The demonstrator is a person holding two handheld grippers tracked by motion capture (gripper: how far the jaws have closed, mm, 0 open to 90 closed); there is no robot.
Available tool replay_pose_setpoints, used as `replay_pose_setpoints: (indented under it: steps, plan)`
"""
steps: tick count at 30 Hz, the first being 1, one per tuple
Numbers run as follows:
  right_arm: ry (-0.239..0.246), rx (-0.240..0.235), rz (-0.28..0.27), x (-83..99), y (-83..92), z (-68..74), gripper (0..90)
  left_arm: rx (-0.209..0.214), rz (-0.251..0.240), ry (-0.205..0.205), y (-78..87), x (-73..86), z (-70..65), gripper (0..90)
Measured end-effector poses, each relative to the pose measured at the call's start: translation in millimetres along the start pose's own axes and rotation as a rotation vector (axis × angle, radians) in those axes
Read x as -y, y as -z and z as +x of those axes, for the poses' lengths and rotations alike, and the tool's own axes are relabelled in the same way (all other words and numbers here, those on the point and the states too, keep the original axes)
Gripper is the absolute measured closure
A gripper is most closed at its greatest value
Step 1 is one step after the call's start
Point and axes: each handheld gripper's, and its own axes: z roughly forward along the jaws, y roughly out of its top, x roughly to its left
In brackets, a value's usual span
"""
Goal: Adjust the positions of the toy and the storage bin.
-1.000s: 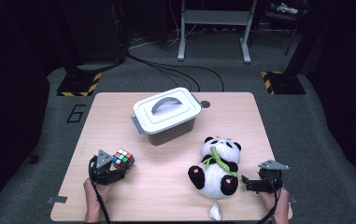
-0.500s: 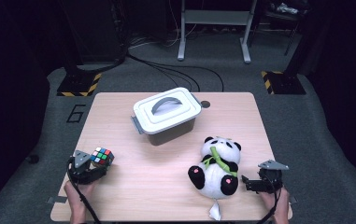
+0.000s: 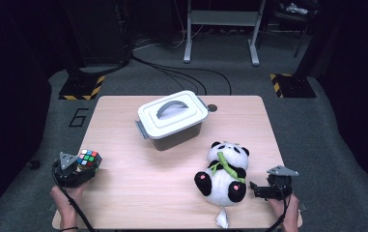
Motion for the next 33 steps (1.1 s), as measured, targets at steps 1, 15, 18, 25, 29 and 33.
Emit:
replay_pose_setpoints:
  steps: [1,15,18,25,29,33]
  plan:
    - [0.0,0.0,0.0,0.0,0.0,0.0,1.8,-0.006,0.003,0.002,-0.2,-0.5,2.3,34.0]
    - [-0.003,0.003,-0.001,0.1,0.1,0.1,2.0,-0.035,0.038,0.053,-22.1,0.7,29.4,34.0]
    - [-0.002,0.004,-0.001,0.1,0.1,0.1,2.0,-0.043,0.04,0.061,-28.2,2.3,33.1,34.0]
    - [-0.001,0.005,-0.001,0.1,0.2,0.0,2.0,-0.041,0.068,0.064,-41.0,5.8,36.5,33.9]
    - [-0.001,0.005,-0.002,0.2,0.2,0.1,2.1,-0.031,0.081,0.07,-42.8,9.6,37.2,33.9]
    - [0.0,0.005,-0.001,0.2,0.3,0.0,2.1,-0.034,0.083,0.076,-42.6,9.4,37.6,33.7]
